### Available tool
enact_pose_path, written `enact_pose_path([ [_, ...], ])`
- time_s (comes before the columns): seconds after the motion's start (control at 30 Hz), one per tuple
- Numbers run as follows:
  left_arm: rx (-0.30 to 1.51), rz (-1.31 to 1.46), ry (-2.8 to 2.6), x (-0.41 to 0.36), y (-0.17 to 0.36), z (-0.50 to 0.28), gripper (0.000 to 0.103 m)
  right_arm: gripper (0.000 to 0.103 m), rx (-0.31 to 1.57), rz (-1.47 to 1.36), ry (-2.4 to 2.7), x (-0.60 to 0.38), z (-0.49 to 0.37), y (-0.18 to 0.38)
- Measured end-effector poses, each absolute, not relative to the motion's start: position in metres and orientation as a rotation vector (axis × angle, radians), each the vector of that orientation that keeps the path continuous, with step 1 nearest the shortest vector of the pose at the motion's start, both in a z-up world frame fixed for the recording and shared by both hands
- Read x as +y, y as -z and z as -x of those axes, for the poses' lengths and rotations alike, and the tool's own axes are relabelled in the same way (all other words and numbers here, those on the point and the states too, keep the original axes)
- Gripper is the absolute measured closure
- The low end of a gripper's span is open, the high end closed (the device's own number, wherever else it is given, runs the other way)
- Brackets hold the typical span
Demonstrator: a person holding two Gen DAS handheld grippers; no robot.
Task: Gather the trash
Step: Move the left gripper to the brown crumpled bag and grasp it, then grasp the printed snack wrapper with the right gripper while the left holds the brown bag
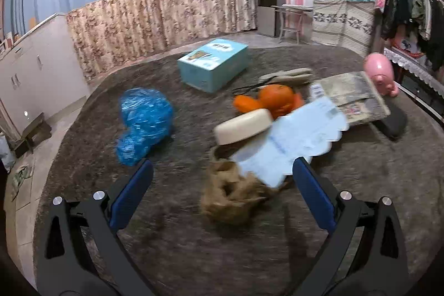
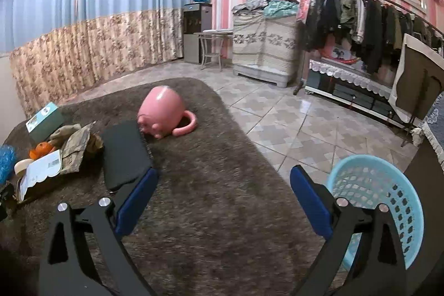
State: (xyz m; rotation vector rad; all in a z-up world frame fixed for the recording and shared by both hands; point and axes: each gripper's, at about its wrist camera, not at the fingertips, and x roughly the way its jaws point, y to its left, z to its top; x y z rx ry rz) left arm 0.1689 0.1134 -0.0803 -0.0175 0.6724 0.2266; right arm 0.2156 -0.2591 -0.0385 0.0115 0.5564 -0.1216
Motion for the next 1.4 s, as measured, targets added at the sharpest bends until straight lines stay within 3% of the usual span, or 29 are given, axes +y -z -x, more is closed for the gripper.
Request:
enact_pose_path([
  [0.17, 0.677, 0.065, -0.230, 0.134, 0.083, -0.179, 0.006, 0.008, 0.574, 0.018, 0.103, -0.244, -0.220, 0.043],
  [0.23, 0.703, 0.052, -0.221, 0.134, 0.086, -0.186, 0.012, 0.008, 0.581, 0.022, 0.096, -0.242, -0.221, 0.045],
  [0.4, 0.735, 0.041, -0.157, 0.124, 0.094, -0.181, 0.015, 0.008, 0.595, 0.003, 0.088, -0.243, -0.219, 0.046],
  [0.63, 0.745, 0.065, -0.062, 0.119, 0.096, -0.173, 0.062, 0.008, 0.611, 0.017, 0.069, -0.234, -0.218, 0.050],
  [0.73, 0.705, 0.077, -0.062, 0.122, 0.092, -0.162, 0.067, 0.008, 0.622, 0.014, 0.043, -0.228, -0.219, 0.053],
  [1.3, 0.588, 0.055, -0.272, 0.183, 0.067, -0.178, 0.071, 0.009, 0.654, 0.066, -0.211, -0.135, -0.260, 0.054],
  [1.4, 0.572, 0.035, -0.276, 0.187, 0.066, -0.179, 0.071, 0.013, 0.678, 0.071, -0.222, -0.120, -0.275, 0.059],
])
